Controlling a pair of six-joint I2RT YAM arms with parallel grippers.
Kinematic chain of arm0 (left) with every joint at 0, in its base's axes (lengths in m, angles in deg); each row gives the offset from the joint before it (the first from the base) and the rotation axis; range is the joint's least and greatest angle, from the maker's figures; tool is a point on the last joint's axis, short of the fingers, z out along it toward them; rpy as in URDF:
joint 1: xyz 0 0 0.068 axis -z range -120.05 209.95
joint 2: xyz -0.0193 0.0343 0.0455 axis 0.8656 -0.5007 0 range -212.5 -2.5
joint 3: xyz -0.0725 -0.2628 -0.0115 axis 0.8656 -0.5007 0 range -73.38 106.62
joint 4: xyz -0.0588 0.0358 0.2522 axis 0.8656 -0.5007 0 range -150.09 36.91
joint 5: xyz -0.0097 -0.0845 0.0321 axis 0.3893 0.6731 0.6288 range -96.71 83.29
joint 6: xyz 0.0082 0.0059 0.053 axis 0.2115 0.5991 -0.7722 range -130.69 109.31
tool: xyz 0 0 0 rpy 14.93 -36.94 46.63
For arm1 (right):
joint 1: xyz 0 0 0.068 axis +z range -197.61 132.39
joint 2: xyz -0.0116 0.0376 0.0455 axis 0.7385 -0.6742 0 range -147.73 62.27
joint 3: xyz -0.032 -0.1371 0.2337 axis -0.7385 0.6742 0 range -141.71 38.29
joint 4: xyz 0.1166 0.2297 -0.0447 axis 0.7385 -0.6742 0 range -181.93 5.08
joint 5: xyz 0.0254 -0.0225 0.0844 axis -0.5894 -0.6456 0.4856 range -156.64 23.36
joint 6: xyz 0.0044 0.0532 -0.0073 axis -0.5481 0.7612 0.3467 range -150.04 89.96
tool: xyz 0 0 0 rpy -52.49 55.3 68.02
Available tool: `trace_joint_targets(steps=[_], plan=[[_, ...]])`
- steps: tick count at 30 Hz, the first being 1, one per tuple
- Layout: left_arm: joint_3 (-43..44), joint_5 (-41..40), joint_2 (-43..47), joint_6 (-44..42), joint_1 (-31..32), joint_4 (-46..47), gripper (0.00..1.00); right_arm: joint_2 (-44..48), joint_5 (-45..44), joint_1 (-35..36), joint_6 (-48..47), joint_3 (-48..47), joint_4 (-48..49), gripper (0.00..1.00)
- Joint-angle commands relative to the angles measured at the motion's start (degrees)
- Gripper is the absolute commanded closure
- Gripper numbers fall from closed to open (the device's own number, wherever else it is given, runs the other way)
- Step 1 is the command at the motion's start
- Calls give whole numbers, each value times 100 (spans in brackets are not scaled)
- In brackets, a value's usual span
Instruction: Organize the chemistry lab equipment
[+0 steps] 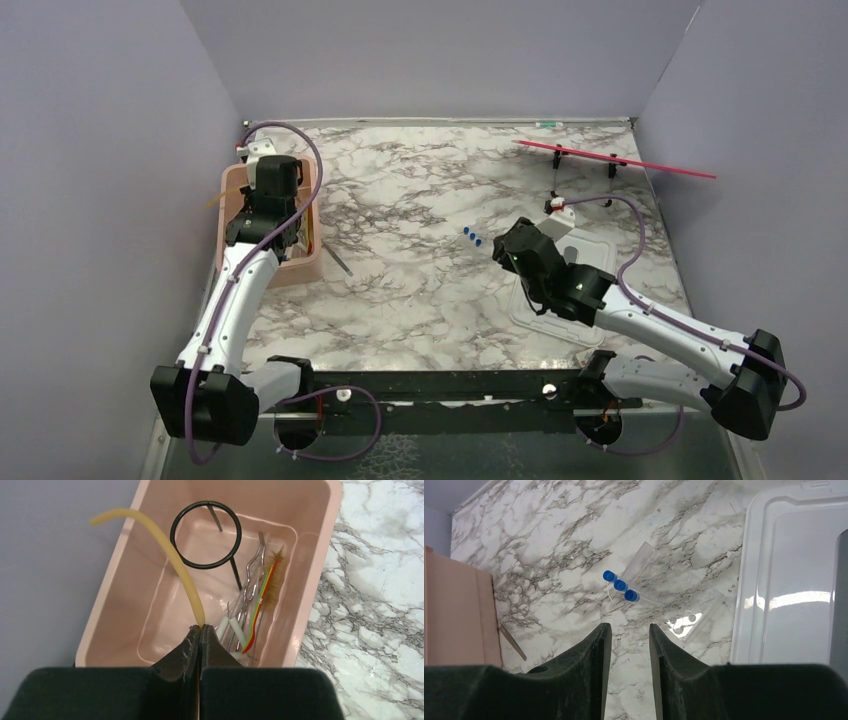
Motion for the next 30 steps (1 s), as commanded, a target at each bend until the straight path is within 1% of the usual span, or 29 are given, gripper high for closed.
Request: trace_joint_targets(steps=[1, 4, 7, 16, 22, 29, 30], plan=[[-204, -76, -21, 874, -91, 7, 100, -49, -29, -21, 50, -36, 22, 61], [-349, -161, 15, 1236, -108, -70, 100, -34, -40, -20, 56, -10, 23, 61], [-581, -28, 83, 1523, -116, -59, 100, -21, -11, -20, 76, 20, 62, 61], [-1114, 1237, -117, 2019, -119, 325, 100, -67, 21, -22, 76, 10, 83, 61], [-1071, 2280, -559, 1949, -189, 472, 100, -52, -3, -20, 76, 75, 66, 61], [-841, 2909, -582, 1804, -472, 478, 100, -20, -29, -20, 72, 112, 63, 61], [-801, 3114, -584, 1771, -527, 469, 100, -23, -31, -20, 68, 112, 72, 61]])
